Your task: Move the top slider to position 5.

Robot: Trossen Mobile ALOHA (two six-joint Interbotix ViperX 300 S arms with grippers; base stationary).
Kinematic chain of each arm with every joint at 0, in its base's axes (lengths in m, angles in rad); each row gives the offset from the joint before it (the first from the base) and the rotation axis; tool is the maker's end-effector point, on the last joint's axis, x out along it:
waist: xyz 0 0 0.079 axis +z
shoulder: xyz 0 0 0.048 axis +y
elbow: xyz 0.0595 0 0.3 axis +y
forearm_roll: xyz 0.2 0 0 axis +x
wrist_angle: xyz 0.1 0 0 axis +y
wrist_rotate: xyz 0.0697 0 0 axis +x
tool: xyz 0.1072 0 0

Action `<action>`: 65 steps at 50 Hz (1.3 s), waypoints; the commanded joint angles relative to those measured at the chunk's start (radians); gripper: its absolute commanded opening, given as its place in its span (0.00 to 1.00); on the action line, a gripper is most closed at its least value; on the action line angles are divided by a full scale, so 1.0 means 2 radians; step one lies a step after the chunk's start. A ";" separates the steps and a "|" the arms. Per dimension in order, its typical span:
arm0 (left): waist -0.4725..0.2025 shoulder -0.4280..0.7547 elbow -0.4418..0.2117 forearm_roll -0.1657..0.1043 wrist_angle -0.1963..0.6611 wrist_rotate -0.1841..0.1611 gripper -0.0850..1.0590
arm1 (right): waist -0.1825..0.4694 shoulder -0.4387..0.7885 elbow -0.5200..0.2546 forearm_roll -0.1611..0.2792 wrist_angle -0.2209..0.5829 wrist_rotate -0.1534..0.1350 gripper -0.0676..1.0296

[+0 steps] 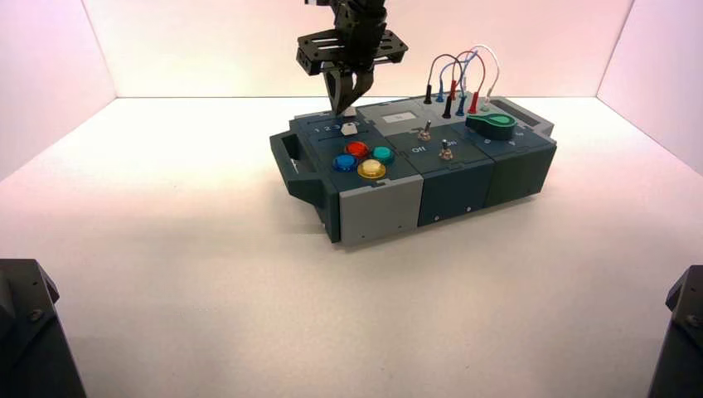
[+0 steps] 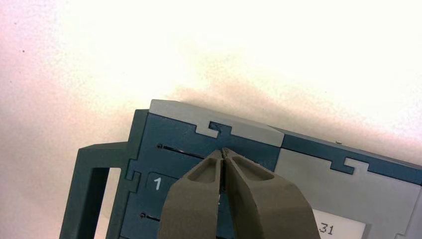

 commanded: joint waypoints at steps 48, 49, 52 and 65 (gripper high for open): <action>0.002 -0.020 -0.012 0.001 -0.003 0.007 0.05 | -0.005 -0.078 0.010 0.003 0.079 0.005 0.04; 0.002 -0.018 -0.012 0.001 -0.004 0.008 0.05 | -0.005 -0.079 0.013 0.003 0.080 0.005 0.04; 0.002 -0.012 -0.014 0.001 -0.003 0.011 0.05 | -0.005 -0.081 0.018 0.002 0.079 0.005 0.04; 0.002 -0.002 -0.017 0.001 -0.002 0.014 0.05 | 0.003 -0.078 0.031 0.003 0.076 0.005 0.04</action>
